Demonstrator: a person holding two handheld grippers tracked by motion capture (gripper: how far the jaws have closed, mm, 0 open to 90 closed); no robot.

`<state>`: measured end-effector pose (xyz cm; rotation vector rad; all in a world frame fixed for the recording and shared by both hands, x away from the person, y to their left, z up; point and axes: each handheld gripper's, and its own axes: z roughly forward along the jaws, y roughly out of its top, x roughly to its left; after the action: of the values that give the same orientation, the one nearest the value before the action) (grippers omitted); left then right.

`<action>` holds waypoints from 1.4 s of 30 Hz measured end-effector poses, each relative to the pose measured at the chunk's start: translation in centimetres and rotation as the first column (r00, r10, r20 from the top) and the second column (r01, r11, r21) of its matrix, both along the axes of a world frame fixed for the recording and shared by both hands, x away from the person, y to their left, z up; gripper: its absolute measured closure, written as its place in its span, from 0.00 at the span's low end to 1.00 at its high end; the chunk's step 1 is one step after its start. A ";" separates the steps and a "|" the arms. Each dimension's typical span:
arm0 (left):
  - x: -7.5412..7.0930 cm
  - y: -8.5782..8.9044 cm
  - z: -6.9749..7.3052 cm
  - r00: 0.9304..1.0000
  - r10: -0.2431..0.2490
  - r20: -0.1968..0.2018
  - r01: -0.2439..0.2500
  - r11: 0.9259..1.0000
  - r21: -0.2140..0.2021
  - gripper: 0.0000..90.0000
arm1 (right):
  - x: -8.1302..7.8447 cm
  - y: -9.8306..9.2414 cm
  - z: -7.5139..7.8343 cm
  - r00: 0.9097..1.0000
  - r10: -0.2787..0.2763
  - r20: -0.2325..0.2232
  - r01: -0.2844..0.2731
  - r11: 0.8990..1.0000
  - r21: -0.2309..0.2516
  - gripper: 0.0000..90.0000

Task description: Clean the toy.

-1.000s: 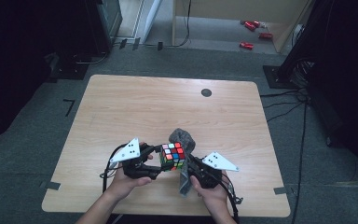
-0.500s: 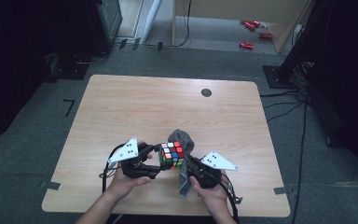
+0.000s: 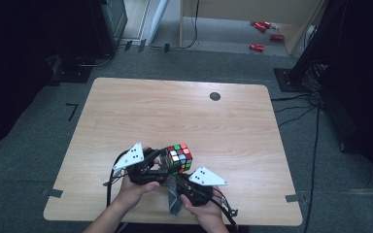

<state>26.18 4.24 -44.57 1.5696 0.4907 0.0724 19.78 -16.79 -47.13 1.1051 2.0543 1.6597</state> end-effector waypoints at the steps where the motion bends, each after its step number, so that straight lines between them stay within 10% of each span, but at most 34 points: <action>1: 0.1 0.3 0.1 1.000 0.010 -0.003 -0.010 1.000 -0.011 0.39 | 0.0 -0.2 0.1 1.000 -0.009 0.008 0.009 1.000 0.005 0.89; 6: 0.6 1.0 0.1 0.999 0.029 -0.035 -0.031 0.999 -0.040 0.39 | 0.6 -2.2 0.6 0.995 -0.094 0.014 0.093 0.995 0.048 0.89; 16: 0.2 0.2 -0.3 0.999 0.046 -0.024 -0.046 0.999 -0.006 0.39 | 0.2 -0.7 0.2 0.999 -0.046 0.008 0.046 0.999 0.024 0.89; 23: 0.2 0.4 -0.1 0.998 0.053 -0.022 -0.054 0.998 -0.015 0.39 | 0.7 -2.5 0.7 0.993 -0.115 0.004 0.114 0.992 0.051 0.89; 32: 0.1 0.1 -0.4 0.998 0.060 -0.024 -0.060 0.998 0.004 0.39 | 0.1 -0.5 0.3 0.999 -0.031 0.015 0.031 0.999 0.010 0.89; 42: 0.2 0.1 -0.4 0.997 0.074 -0.035 -0.074 0.997 -0.006 0.39 | 0.8 -2.4 0.5 0.991 -0.133 -0.001 0.133 0.991 0.033 0.89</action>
<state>26.38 4.32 -44.98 1.5471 0.5763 0.0999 20.60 -19.20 -46.68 1.2229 1.9138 1.6342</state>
